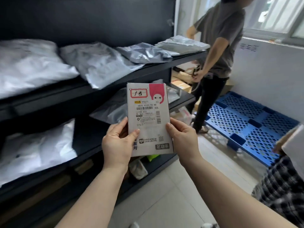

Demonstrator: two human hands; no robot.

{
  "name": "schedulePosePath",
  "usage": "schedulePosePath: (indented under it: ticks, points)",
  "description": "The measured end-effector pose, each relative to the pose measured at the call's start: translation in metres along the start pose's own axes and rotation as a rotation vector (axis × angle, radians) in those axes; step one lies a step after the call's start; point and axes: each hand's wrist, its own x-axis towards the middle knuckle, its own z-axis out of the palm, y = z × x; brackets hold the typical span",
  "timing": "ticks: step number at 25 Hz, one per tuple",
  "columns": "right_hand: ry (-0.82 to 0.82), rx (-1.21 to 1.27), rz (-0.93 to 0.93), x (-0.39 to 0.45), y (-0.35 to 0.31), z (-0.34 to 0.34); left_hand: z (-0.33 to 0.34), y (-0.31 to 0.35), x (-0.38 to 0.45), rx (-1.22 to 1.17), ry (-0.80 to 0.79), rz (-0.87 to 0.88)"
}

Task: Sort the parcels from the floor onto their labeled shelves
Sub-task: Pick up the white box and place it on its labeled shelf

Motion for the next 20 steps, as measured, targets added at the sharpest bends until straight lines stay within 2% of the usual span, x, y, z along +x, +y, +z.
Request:
schedulePosePath:
  ticks: [9,20]
  points:
    - [-0.362,-0.024,-0.010,-0.090,-0.009,0.121,-0.164,0.027,-0.062,0.005,0.368,0.008]
    - [-0.677,-0.035,-0.005,-0.286,-0.022,0.279,-0.388,0.076,-0.182,0.076,0.631,0.079]
